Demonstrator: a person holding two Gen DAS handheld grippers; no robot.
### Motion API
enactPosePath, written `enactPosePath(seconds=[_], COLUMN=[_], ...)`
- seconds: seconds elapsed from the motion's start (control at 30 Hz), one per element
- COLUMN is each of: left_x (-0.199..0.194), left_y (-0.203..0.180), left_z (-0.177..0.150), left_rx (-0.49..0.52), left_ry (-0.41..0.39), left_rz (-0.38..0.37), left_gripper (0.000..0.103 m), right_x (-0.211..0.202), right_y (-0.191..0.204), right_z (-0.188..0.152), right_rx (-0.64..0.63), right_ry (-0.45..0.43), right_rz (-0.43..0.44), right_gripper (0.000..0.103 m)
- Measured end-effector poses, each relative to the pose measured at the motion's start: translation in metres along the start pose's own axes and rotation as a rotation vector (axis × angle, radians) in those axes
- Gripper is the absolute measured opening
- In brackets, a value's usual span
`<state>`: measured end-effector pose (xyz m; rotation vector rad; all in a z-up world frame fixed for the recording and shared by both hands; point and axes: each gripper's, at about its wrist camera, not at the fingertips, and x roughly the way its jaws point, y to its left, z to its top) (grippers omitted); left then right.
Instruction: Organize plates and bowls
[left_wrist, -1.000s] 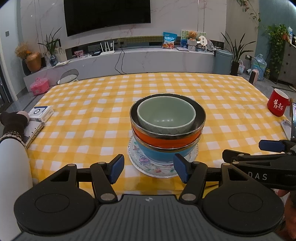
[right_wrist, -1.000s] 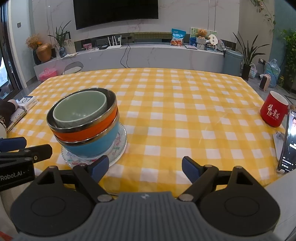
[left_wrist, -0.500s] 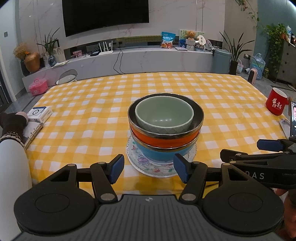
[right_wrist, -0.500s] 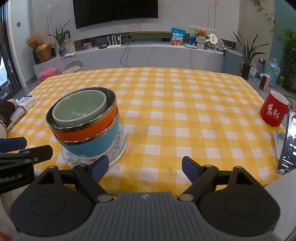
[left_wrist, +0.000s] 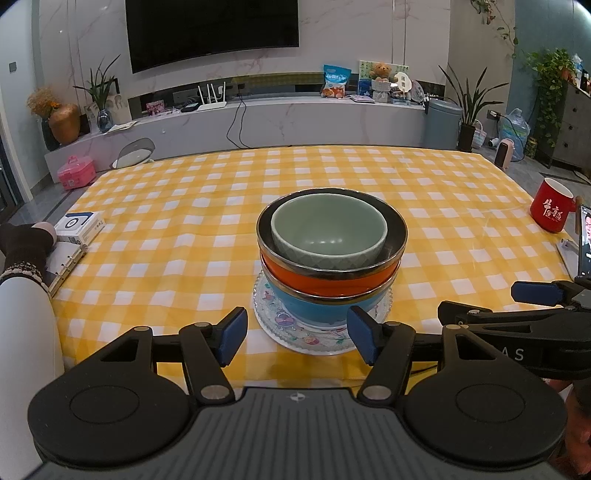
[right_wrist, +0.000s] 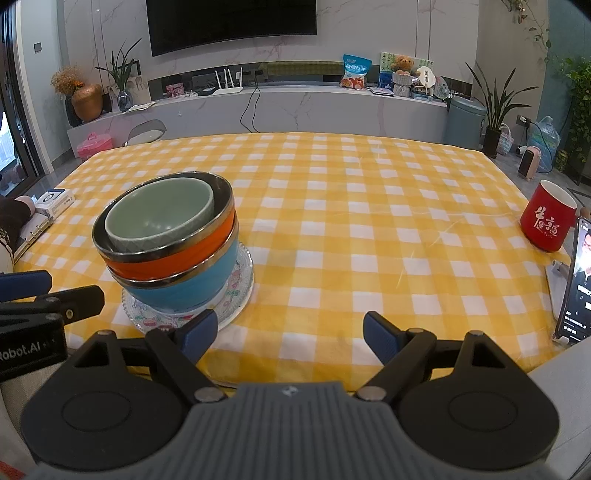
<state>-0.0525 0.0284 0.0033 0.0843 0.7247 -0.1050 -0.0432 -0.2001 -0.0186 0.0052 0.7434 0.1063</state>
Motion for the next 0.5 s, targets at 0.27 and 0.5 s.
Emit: enactPosePath(seconds=[0.27, 0.5], left_x=[-0.0014, -0.0017], left_y=[-0.0003, 0.0054], left_z=[0.0013, 0.0009], left_rx=[-0.002, -0.036], left_ry=[0.0, 0.004], left_rz=[0.004, 0.013], left_gripper=[0.073, 0.073], right_x=[0.0006, 0.001], right_y=[0.0, -0.0001], right_z=[0.0001, 0.0001], right_rx=[0.001, 0.002], right_ry=[0.004, 0.006], right_rz=[0.001, 0.001], right_gripper=[0.085, 0.085])
